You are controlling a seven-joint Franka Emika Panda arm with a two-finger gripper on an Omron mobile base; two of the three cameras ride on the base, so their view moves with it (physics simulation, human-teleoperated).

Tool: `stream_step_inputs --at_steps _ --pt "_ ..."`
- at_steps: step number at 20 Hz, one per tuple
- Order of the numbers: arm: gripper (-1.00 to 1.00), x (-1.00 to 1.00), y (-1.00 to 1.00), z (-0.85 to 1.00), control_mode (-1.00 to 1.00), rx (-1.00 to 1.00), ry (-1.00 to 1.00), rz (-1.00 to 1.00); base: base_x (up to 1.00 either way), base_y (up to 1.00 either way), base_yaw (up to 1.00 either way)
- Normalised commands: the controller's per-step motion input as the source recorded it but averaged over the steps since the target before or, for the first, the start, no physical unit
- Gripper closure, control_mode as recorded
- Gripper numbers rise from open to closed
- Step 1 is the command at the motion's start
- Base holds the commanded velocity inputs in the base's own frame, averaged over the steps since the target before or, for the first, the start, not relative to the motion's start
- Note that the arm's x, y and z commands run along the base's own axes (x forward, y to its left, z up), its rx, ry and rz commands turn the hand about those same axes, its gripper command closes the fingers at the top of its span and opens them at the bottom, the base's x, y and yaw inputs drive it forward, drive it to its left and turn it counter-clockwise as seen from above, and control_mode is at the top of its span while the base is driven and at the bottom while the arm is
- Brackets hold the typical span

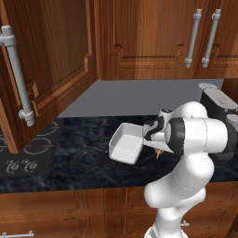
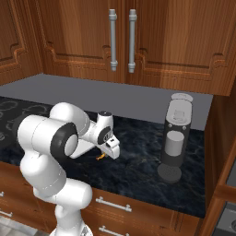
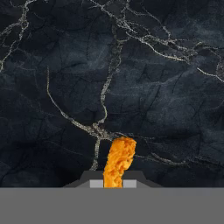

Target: Retrieve the tupperware from the cabinet, then place the raw meat into the tupperware to avoid contamination.

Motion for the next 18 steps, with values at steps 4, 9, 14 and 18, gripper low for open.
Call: stream_step_inputs --at_steps 4,9,14,18 --pt "1.00 -0.19 -0.02 0.21 -1.00 0.00 0.00 -0.06 0.00 0.00 0.00" --pt "1.00 -0.20 0.00 0.31 -1.00 0.00 -0.04 -0.05 0.00 0.00 0.00" --pt "1.00 -0.11 0.01 0.46 -1.00 -0.05 -0.01 -0.01 0.00 0.00 0.00" --pt "1.00 -0.03 0.02 0.64 -1.00 -0.09 0.00 -0.01 0.00 0.00 0.00"
